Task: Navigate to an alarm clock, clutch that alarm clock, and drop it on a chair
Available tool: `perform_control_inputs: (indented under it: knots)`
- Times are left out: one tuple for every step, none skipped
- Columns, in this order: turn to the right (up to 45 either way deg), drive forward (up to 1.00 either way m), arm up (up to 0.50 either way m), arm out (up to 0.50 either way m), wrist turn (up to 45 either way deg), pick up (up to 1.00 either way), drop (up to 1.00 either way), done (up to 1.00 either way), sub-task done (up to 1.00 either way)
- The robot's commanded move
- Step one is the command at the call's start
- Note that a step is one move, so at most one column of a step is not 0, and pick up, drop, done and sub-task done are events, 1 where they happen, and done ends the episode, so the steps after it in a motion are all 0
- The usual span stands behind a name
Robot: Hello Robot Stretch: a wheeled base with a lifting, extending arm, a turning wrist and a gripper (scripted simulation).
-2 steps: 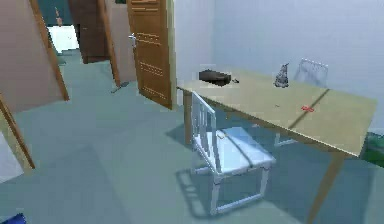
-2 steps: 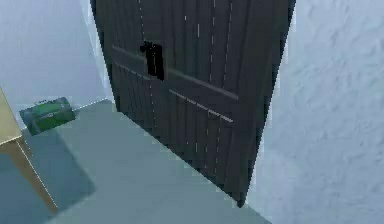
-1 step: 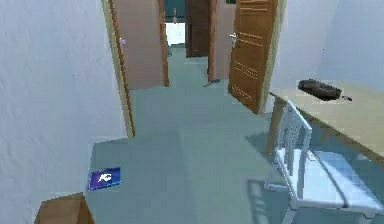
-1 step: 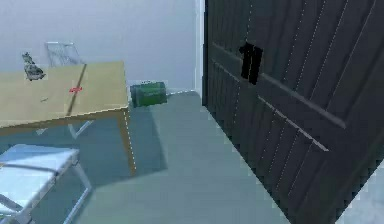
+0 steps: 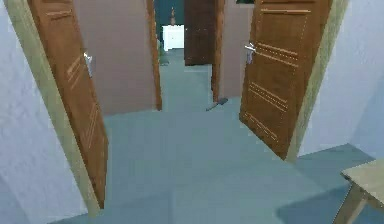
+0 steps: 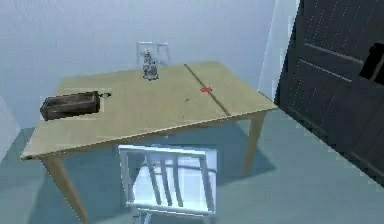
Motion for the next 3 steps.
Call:
perform_control_inputs:
  knots:
    - [0.0,1.0,0.0,0.0,0.0,0.0,0.0,0.0,0.0]
    - [0.0,1.0,0.0,0.0,0.0,0.0,0.0,0.0,0.0]
    - [0.0,1.0,0.0,0.0,0.0,0.0,0.0,0.0,0.0]
